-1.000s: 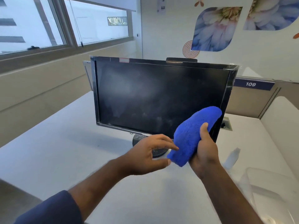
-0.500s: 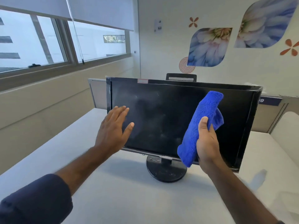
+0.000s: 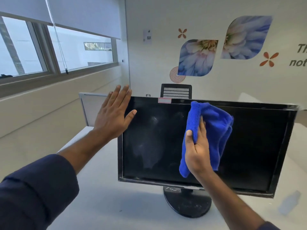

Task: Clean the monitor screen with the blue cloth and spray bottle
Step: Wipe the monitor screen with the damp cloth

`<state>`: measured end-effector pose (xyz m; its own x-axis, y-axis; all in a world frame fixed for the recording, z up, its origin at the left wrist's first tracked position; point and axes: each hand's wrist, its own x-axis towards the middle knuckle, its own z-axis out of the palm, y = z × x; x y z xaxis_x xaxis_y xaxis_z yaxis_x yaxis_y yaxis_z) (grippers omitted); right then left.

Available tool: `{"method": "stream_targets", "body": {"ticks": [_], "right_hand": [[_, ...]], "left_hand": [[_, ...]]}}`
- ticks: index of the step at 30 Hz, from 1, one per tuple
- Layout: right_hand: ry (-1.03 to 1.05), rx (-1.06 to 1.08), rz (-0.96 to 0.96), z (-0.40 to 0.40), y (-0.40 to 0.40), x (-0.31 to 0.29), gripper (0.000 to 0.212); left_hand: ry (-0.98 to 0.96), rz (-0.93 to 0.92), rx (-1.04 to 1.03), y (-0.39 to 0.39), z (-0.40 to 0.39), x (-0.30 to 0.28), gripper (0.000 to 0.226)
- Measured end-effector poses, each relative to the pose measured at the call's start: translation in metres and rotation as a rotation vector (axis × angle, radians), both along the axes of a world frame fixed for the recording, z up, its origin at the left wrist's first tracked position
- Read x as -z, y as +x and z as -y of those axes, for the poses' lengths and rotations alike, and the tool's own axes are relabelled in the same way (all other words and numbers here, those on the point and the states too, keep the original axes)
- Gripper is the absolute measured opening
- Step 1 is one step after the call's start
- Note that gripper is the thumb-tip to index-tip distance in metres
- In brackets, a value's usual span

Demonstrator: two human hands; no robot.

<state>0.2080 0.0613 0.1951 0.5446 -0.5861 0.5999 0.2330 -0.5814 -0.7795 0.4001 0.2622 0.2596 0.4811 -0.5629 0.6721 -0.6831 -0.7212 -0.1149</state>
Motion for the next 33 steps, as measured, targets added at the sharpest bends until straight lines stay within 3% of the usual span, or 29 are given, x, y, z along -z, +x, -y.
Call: {"method": "stream_targets", "body": {"ticks": [3, 6, 10, 15, 27, 30, 33], "right_hand": [[-0.313, 0.153, -0.237, 0.000, 0.019, 0.002, 0.060], [-0.623, 0.337, -0.499, 0.009, 0.029, 0.007, 0.075], [-0.831, 0.506, -0.575, 0.023, 0.034, 0.008, 0.071], [-0.884, 0.514, -0.544, 0.009, 0.056, 0.009, 0.067], [-1.158, 0.235, -0.634, -0.028, 0.060, 0.061, 0.066], [-1.208, 0.283, -0.602, -0.017, 0.066, 0.042, 0.069], [-1.122, 0.466, -0.543, -0.018, 0.081, 0.009, 0.067]], "left_hand": [[0.028, -0.016, 0.049, 0.017, 0.002, -0.002, 0.065], [-0.026, -0.043, 0.112, 0.022, 0.003, 0.003, 0.063], [-0.087, -0.055, 0.177, 0.023, 0.003, 0.007, 0.069], [-0.092, -0.056, 0.199, 0.022, 0.007, 0.008, 0.080], [-0.065, -0.065, 0.262, 0.027, 0.000, 0.008, 0.086], [-0.064, -0.060, 0.271, 0.026, 0.000, 0.006, 0.086], [-0.085, -0.055, 0.291, 0.025, 0.001, 0.004, 0.084]]}}
